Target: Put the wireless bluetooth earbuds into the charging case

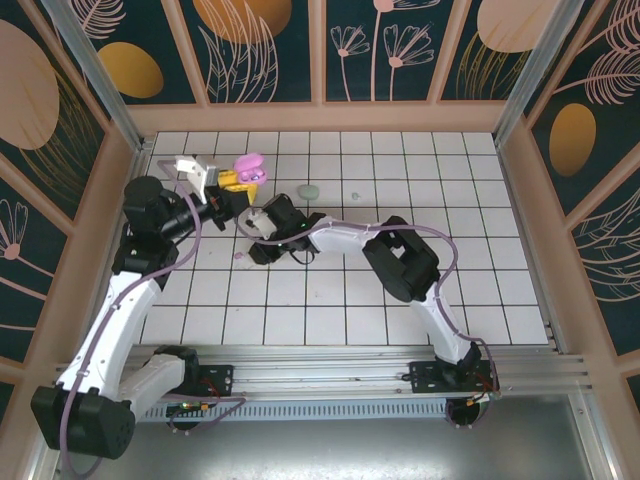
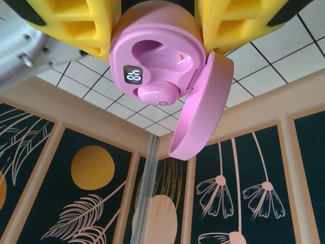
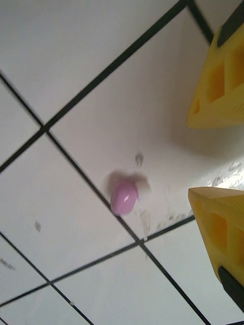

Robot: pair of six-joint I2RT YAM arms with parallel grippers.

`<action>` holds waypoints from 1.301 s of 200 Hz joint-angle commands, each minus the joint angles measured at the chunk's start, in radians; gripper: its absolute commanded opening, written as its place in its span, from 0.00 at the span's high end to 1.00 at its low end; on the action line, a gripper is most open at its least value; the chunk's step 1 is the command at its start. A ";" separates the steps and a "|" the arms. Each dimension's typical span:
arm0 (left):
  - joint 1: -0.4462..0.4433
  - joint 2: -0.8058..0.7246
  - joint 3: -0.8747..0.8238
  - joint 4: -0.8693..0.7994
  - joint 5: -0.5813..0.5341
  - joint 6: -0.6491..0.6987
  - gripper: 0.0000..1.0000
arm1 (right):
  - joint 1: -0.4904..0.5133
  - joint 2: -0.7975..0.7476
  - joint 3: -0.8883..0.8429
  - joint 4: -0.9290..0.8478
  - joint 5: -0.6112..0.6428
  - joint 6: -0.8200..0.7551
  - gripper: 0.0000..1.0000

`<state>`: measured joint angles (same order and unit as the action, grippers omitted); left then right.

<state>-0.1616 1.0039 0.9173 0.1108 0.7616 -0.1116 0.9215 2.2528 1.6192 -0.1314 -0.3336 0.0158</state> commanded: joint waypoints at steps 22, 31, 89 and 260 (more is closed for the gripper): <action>0.016 0.100 0.123 0.038 -0.019 0.023 0.93 | 0.057 -0.018 0.080 -0.053 0.085 -0.143 0.65; 0.019 0.117 0.134 0.057 -0.014 0.015 0.93 | 0.059 -0.009 0.099 -0.067 0.093 -0.150 0.65; 0.028 0.184 0.155 0.124 -0.003 -0.019 0.93 | 0.073 0.073 0.247 -0.184 0.096 -0.232 0.60; 0.032 0.210 0.140 0.148 0.006 -0.028 0.93 | 0.073 0.301 0.562 -0.420 0.061 -0.320 0.54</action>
<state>-0.1364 1.2068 1.0420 0.2070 0.7506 -0.1257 0.9894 2.5191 2.1407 -0.5068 -0.2623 -0.2802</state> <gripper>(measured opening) 0.308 0.458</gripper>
